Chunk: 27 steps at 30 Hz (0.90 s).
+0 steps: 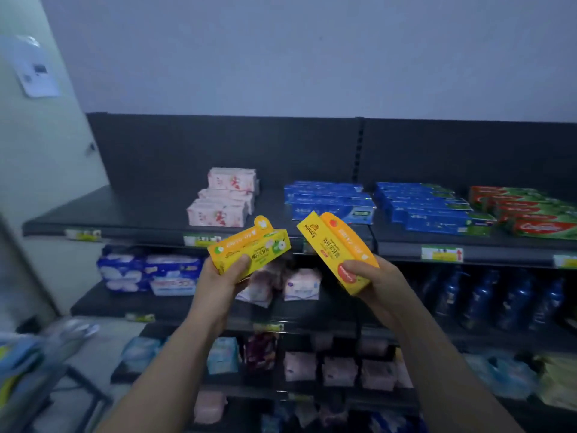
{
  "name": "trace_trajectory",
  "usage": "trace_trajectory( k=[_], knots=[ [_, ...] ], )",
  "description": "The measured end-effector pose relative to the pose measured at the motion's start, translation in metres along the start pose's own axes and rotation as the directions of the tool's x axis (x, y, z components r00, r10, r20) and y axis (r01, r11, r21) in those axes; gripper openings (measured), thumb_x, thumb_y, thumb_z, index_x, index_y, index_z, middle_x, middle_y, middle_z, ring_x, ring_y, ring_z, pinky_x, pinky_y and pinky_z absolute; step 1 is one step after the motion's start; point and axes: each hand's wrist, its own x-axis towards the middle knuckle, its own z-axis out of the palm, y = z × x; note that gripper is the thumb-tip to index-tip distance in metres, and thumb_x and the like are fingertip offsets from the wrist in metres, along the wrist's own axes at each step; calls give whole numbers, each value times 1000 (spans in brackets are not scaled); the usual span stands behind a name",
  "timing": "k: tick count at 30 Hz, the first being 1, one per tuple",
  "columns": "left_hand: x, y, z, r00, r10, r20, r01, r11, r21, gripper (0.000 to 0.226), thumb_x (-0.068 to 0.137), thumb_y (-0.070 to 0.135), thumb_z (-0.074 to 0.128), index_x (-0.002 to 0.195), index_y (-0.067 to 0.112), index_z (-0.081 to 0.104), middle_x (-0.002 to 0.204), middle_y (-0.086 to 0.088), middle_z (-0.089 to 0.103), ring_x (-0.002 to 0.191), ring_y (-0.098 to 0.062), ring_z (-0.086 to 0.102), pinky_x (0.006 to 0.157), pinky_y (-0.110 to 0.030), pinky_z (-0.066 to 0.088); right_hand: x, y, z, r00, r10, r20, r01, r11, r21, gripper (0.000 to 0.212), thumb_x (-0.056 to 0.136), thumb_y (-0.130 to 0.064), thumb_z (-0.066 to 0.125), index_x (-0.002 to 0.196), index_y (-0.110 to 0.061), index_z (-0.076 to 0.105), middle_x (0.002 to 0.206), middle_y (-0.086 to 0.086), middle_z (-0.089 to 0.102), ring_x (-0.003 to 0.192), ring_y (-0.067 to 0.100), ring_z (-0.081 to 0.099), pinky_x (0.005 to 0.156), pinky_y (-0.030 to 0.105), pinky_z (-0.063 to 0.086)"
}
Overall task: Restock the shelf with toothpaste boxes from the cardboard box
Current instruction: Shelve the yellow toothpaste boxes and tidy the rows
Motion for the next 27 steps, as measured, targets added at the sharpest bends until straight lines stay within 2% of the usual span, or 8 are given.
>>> trace_trajectory(
  k=[4, 8, 12, 18, 20, 22, 24, 27],
  knots=[
    [17, 12, -63, 994, 50, -102, -45, 998, 49, 30, 92, 19, 62, 121, 20, 53, 111, 1, 67, 93, -16, 64, 79, -32, 50, 22, 9, 57, 998, -55, 14, 55, 998, -43, 34, 76, -9, 75, 109, -5, 66, 102, 11, 73, 86, 25, 70, 72, 36, 53],
    [28, 22, -112, 982, 82, -171, -78, 996, 31, 32, 91, 16, 62, 121, 17, 50, 110, 2, 65, 98, -14, 63, 83, -30, 49, 39, 14, 108, 997, -63, 44, 66, 995, -73, 36, 77, -10, 76, 110, -4, 65, 100, 13, 73, 82, 28, 68, 68, 39, 54],
    [45, 30, -156, 953, 120, -280, -110, 993, 53, 31, 90, 13, 63, 118, 15, 51, 107, -3, 66, 95, -21, 63, 86, -40, 51, 59, 15, 153, 994, -70, 81, 79, 990, -115, 33, 78, -7, 75, 109, -5, 64, 99, 13, 73, 77, 24, 69, 56, 30, 54],
    [80, 41, -199, 898, 192, -396, -164, 981, 102, 39, 92, 13, 61, 127, 19, 44, 102, -1, 62, 86, -17, 62, 75, -32, 52, 104, 17, 206, 982, -82, 169, 116, 973, -198, 34, 77, -10, 77, 109, -14, 64, 94, 6, 74, 74, 21, 71, 63, 34, 58],
    [98, 47, -213, 888, 198, -416, -164, 980, 117, 43, 92, 14, 62, 130, 18, 43, 109, -6, 62, 91, -20, 63, 80, -35, 53, 123, 17, 223, 975, -88, 204, 130, 970, -205, 35, 76, -10, 78, 109, -15, 65, 95, 4, 75, 80, 21, 72, 67, 32, 57],
    [119, 51, -226, 879, 200, -433, -159, 979, 128, 47, 91, 14, 63, 133, 17, 41, 115, -11, 62, 99, -26, 63, 88, -41, 52, 145, 16, 241, 968, -95, 234, 146, 966, -215, 37, 74, -10, 79, 108, -16, 66, 95, 4, 75, 85, 25, 72, 78, 39, 58],
    [144, 57, -237, 868, 211, -449, -164, 976, 140, 47, 91, 13, 63, 132, 17, 41, 116, -10, 62, 102, -25, 62, 87, -37, 50, 171, 13, 258, 963, -86, 255, 142, 967, -211, 34, 74, -9, 80, 103, -19, 66, 94, 5, 75, 88, 30, 72, 85, 50, 56],
    [172, 64, -247, 881, 210, -424, -156, 975, 159, 43, 90, 14, 64, 128, 18, 44, 114, -9, 63, 99, -25, 62, 86, -40, 51, 198, 7, 275, 957, -87, 275, 152, 962, -225, 32, 74, -10, 80, 102, -20, 65, 92, 6, 75, 90, 36, 70, 84, 60, 53]
  ],
)
